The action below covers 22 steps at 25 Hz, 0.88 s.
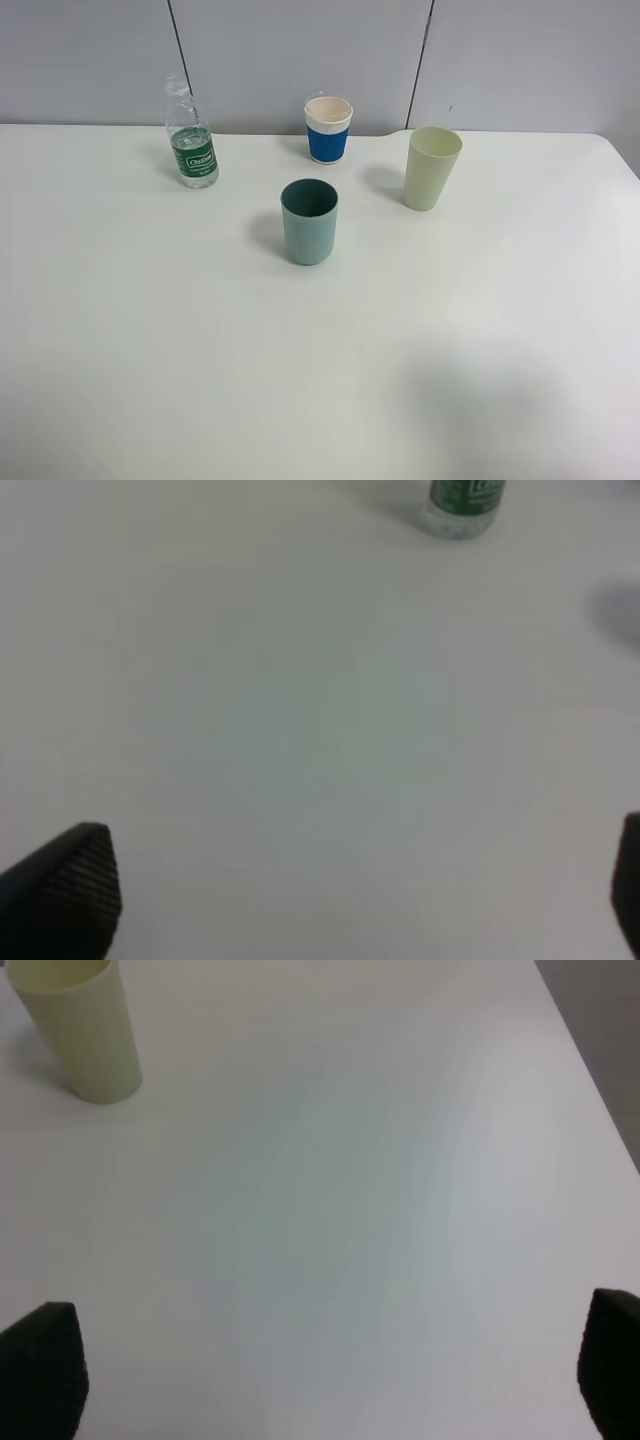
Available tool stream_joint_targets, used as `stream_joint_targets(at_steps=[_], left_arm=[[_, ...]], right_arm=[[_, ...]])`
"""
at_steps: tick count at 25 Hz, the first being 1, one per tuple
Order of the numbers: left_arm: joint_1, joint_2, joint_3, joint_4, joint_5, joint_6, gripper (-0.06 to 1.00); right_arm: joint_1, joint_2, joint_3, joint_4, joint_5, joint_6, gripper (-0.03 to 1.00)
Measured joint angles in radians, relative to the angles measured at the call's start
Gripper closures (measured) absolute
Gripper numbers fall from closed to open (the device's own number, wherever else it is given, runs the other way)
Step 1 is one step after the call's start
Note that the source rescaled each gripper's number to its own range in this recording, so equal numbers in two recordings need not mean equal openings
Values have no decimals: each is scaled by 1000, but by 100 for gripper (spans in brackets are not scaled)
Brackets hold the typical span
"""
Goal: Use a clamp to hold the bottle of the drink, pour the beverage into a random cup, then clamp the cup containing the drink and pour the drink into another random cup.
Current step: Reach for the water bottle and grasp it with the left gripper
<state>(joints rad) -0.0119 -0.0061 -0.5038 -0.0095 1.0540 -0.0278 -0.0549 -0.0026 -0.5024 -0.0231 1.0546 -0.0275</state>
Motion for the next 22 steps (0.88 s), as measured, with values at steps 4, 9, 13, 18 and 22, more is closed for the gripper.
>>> stream_joint_targets(at_steps=[4, 9, 13, 18, 22], left_arm=[[0, 0, 0, 0, 0, 0, -6], [0, 0, 0, 0, 0, 0, -6], [0, 0, 0, 0, 0, 0, -6], [0, 0, 0, 0, 0, 0, -6], [0, 0, 0, 0, 0, 0, -6]], right_arm=[[0, 0, 0, 0, 0, 0, 2], [0, 0, 0, 0, 0, 0, 2], [0, 0, 0, 0, 0, 0, 2], [0, 0, 0, 0, 0, 0, 2], [0, 0, 0, 0, 0, 0, 2]])
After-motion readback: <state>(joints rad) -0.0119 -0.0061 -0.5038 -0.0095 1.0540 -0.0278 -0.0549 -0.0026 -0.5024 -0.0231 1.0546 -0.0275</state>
